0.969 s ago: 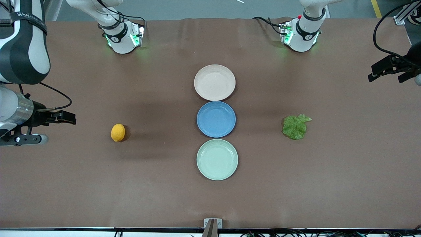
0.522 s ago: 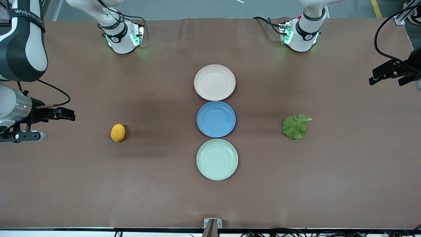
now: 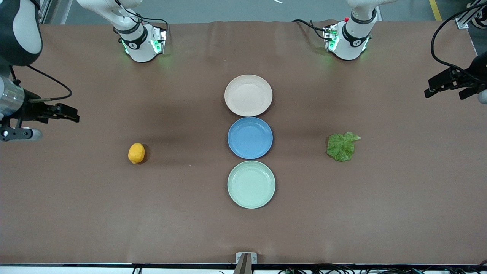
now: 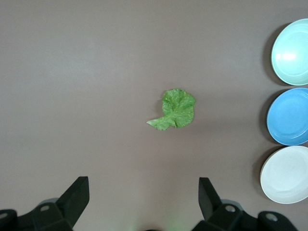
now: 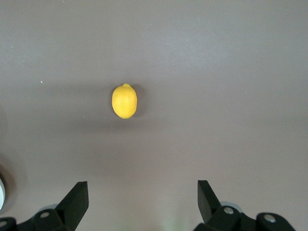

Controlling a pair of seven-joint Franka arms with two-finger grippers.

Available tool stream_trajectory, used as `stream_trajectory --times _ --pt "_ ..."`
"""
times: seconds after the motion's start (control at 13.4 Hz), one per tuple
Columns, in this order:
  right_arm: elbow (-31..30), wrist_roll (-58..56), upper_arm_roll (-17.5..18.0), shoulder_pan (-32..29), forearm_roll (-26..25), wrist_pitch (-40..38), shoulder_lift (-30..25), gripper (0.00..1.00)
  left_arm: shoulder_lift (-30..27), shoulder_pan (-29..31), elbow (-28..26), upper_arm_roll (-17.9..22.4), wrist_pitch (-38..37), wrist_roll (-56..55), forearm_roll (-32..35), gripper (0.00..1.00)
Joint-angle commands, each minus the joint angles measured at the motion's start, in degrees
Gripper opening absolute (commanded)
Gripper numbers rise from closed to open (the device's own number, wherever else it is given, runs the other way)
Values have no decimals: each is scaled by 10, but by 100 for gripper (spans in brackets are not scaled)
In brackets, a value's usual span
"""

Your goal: Pick lemon and lettuce from plates

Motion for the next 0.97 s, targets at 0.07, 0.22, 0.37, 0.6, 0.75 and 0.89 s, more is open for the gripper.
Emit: stream_trajectory --times 0.07,0.22,0.37,0.6,0.75,0.89 --pt "-106 -2 39 -40 -5 43 -92 100 5 -61 15 51 -5 -8 11 100" --pt "-119 -3 39 -38 -5 43 -109 100 5 -92 15 90 -5 -6 10 100" --pt "-132 -3 39 -33 -5 44 -122 100 5 -97 15 92 -5 -6 10 100" --pt "-134 -3 39 -33 -5 42 -134 100 3 -129 15 119 -5 -7 11 100" --pt "-135 -3 38 -34 -5 42 -140 100 1 -130 15 127 -5 -7 10 100" --pt "-135 -3 37 -35 -5 43 -144 100 1 -129 16 128 -5 -1 8 100"
